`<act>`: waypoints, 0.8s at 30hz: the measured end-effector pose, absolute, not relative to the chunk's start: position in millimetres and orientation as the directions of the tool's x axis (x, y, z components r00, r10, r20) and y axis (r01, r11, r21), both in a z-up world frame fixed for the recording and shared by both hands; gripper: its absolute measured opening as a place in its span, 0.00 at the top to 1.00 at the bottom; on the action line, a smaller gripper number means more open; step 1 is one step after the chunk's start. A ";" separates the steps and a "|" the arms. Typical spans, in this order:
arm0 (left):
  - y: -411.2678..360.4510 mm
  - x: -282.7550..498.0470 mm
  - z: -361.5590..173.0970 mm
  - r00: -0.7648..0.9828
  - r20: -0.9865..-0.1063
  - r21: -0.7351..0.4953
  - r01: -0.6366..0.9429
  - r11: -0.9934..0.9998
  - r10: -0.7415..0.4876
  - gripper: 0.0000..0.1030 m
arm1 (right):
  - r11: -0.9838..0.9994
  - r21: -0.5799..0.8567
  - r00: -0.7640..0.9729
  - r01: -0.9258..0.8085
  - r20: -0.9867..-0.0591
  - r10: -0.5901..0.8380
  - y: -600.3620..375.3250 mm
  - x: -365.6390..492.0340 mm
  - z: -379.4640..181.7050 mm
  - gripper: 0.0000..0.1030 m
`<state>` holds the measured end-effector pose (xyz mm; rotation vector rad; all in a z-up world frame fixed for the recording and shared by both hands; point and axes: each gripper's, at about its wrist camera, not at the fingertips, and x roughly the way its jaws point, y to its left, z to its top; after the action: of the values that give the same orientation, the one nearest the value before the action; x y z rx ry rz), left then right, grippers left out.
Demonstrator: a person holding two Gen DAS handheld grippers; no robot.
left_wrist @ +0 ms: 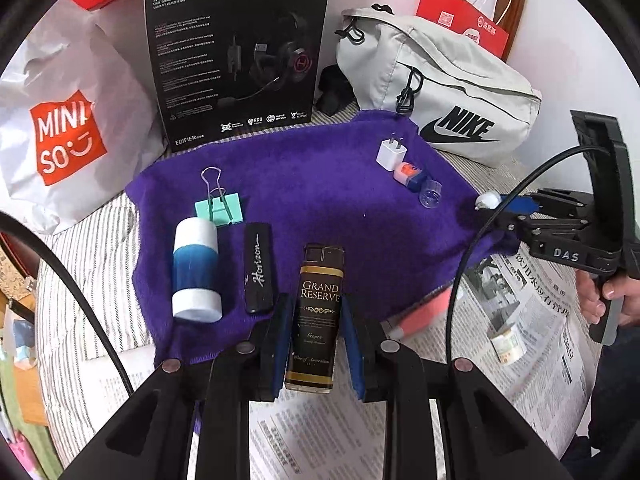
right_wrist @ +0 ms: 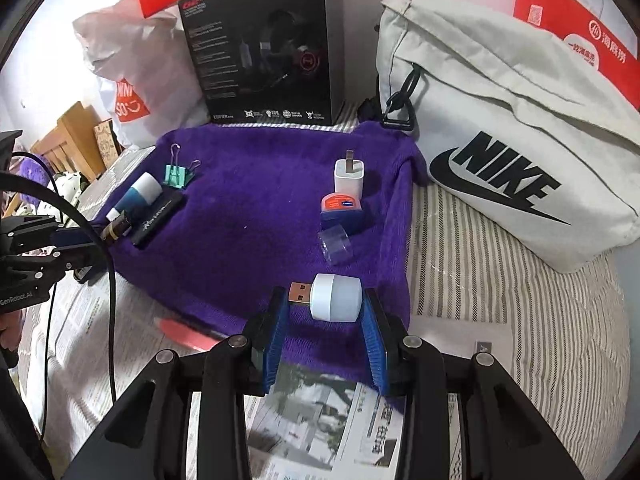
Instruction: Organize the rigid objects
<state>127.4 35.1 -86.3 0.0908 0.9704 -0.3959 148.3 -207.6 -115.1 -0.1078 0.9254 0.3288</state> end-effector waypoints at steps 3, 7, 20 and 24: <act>36.1 133.5 -88.6 0.496 -0.818 -0.110 0.366 0.924 -0.293 0.77 | 0.944 0.052 0.538 -0.325 -0.811 0.229 -205.3 156.5 -122.0 0.65; 37.6 140.8 -93.9 0.486 -0.824 -0.112 0.360 0.926 -0.289 0.77 | 0.939 0.051 0.504 -0.341 -0.833 0.228 -199.3 168.9 -134.7 0.65; 40.9 153.4 -104.6 0.467 -0.832 -0.132 0.358 0.925 -0.299 0.77 | 0.931 0.007 0.475 -0.366 -0.859 0.193 -178.1 185.9 -152.3 0.65; 39.7 157.2 -105.5 0.465 -0.833 -0.132 0.359 0.924 -0.299 0.77 | 0.929 0.013 0.472 -0.370 -0.859 0.200 -177.8 188.4 -153.1 0.65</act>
<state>157.2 39.7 -105.5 0.0652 1.0094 -0.4041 188.4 -177.8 -153.1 -0.1839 1.0225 0.3510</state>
